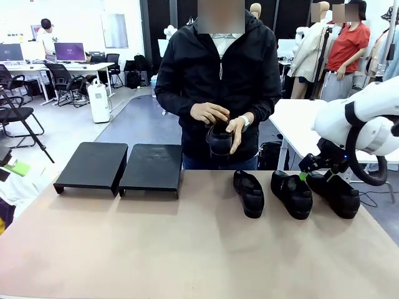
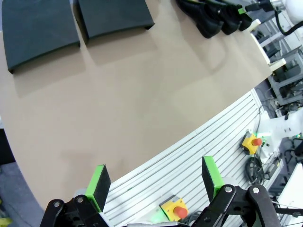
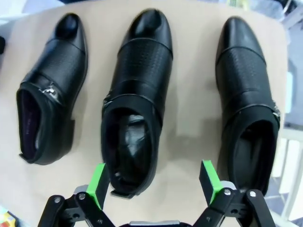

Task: Organize the shoes by placing them on the stand.
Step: Pick up one Shoe and place it in the middle of the table.

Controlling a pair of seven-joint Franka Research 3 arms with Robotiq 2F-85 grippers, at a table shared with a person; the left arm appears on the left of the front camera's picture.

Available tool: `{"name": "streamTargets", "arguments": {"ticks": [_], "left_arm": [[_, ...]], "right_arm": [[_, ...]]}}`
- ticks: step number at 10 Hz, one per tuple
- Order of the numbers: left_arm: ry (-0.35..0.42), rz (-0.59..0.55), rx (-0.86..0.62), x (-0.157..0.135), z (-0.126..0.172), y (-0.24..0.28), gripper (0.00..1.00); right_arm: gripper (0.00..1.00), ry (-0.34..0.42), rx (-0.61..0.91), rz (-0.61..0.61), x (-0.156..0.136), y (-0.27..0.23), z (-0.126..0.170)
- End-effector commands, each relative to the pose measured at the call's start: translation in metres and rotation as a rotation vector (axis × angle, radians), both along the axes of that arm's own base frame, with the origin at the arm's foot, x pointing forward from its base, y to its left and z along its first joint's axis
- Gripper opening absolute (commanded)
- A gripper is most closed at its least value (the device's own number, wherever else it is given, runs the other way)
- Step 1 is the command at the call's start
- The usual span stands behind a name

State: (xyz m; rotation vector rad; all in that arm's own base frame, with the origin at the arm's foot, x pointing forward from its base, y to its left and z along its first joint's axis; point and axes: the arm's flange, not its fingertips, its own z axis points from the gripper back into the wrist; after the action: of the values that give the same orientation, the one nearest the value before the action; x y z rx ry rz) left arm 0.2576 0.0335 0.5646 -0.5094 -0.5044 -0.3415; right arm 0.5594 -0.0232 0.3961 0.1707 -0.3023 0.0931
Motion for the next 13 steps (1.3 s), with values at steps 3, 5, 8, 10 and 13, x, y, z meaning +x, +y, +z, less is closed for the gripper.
{"name": "streamTargets", "arguments": {"ticks": [3, 5, 8, 10, 13], "left_arm": [[-0.006, -0.018, -0.012, -0.001, 0.001, 0.001, 1.00], [-0.006, -0.018, -0.012, -0.001, 0.001, 0.001, 1.00], [-0.006, -0.018, -0.012, -0.001, 0.001, 0.001, 1.00], [-0.006, -0.018, -0.012, -0.001, 0.001, 0.001, 1.00], [-0.006, -0.018, -0.012, -0.001, 0.001, 0.001, 1.00]], "right_arm": [[1.00, 0.118, 0.030, 0.001, 0.040, -0.003, -0.028], [1.00, 0.148, 0.028, 0.013, 0.046, 0.003, -0.038], [1.00, 0.175, -0.006, -0.008, 0.051, 0.008, -0.046], [0.00, 0.196, -0.018, -0.007, 0.050, 0.011, -0.045], [0.00, 0.221, -0.039, -0.009, 0.047, 0.011, -0.045]]}}
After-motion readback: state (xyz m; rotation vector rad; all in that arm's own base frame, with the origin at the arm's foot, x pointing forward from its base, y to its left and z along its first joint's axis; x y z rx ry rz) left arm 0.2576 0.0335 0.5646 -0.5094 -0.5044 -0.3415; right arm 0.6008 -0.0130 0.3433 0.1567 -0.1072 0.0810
